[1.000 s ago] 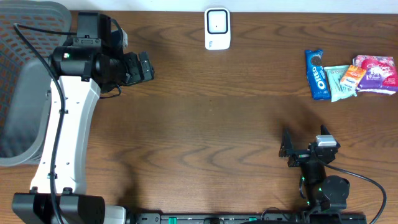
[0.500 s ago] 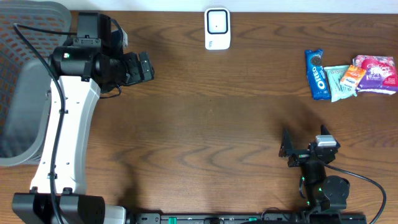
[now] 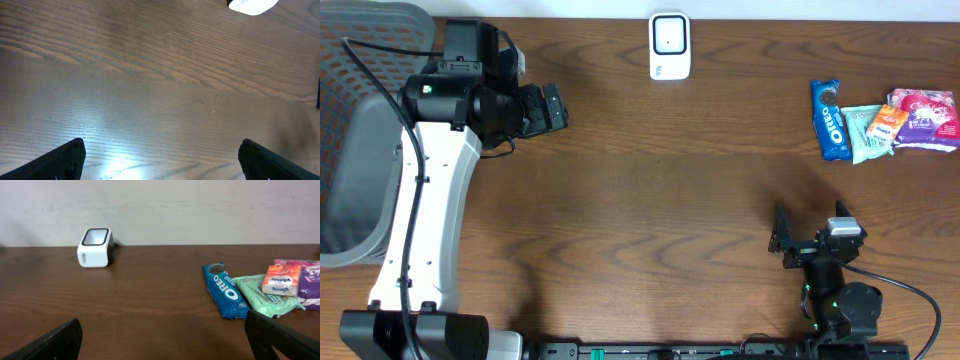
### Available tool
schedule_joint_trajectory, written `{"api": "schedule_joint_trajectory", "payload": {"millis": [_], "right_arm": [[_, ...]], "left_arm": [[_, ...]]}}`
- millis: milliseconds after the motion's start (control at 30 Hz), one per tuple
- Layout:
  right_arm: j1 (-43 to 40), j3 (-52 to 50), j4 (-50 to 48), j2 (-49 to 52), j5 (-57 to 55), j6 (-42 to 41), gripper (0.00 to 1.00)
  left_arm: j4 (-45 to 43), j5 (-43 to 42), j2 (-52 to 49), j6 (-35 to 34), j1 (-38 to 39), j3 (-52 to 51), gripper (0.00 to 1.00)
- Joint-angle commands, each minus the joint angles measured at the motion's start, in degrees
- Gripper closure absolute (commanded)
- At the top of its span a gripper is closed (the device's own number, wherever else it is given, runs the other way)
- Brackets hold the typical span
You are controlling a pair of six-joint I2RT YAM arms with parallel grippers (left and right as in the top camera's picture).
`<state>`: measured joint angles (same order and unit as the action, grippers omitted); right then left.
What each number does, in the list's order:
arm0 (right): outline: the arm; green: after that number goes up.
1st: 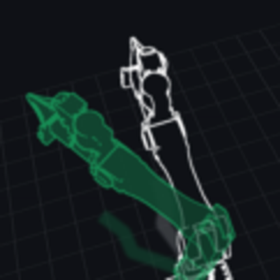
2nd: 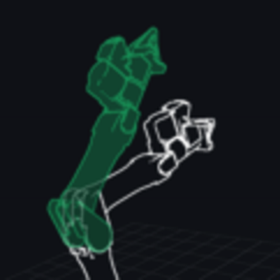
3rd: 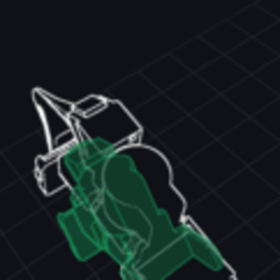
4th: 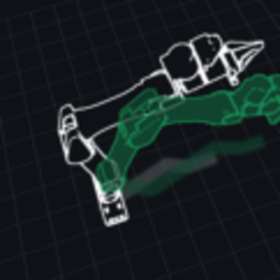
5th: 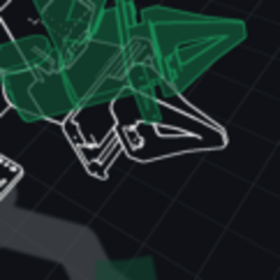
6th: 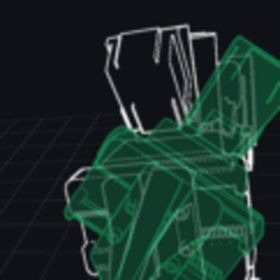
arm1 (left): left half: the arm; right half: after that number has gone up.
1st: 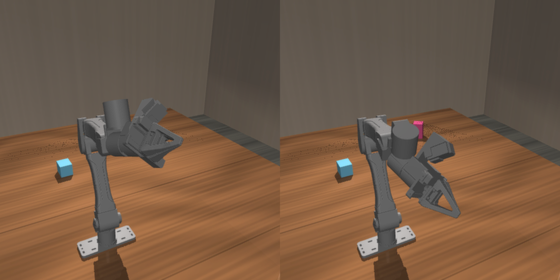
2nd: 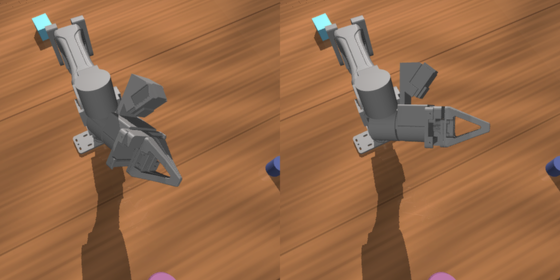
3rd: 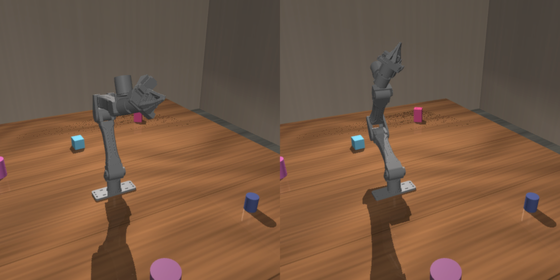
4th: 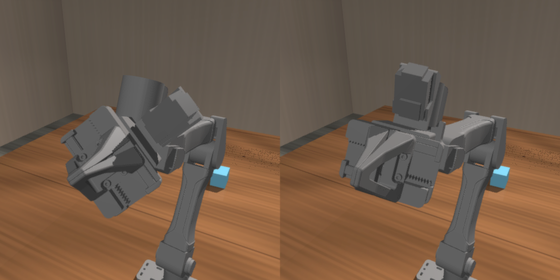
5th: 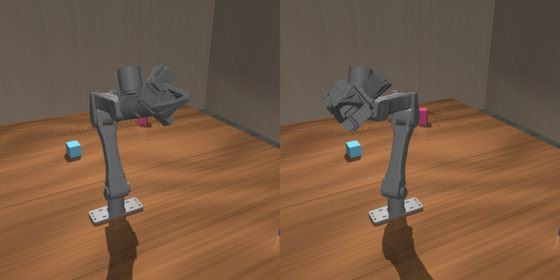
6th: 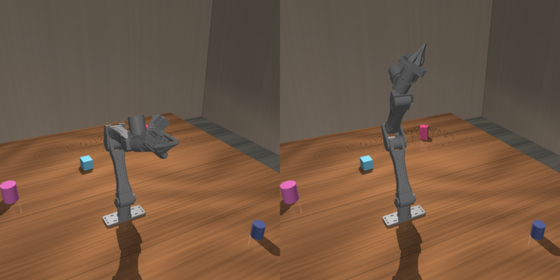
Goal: Scan the item barcode
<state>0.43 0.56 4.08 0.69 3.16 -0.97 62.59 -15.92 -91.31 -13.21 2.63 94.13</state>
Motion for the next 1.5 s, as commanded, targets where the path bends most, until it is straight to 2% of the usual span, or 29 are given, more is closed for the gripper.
{"api": "schedule_joint_trajectory", "payload": {"millis": [0,67,200,400,567,767,1067,1467], "right_arm": [[-0.3,-0.3,0.0,-0.4,0.2,0.6,0.01],[-0.3,-0.3,0.0,-0.4,0.2,0.6,0.01],[-0.3,-0.3,0.0,-0.4,0.2,0.6,0.01],[-0.3,-0.3,0.0,-0.4,0.2,0.6,0.01],[-0.3,-0.3,0.0,-0.4,0.2,0.6,0.01],[-0.3,-0.3,0.0,-0.4,0.2,0.6,0.01],[-0.3,-0.3,0.0,-0.4,0.2,0.6,0.01],[-0.3,-0.3,0.0,-0.4,0.2,0.6,0.01]], "left_arm": [[0.0,0.6,-0.1,0.7,-0.1,-0.2,0.02],[0.1,0.7,-0.1,0.8,-0.1,-0.2,0.02],[0.2,6.3,-0.1,0.8,-0.2,-0.2,0.02],[1.0,6.5,2.7,0.7,-0.2,-0.7,0.02],[-0.8,6.5,9.0,0.7,0.0,-6.1,0.02],[-9.1,6.5,19.9,0.8,0.1,-20.5,0.02],[-27.8,5.9,41.0,0.7,0.1,-46.4,0.02],[-41.8,6.0,67.0,0.7,0.0,-70.4,0.02]]}}
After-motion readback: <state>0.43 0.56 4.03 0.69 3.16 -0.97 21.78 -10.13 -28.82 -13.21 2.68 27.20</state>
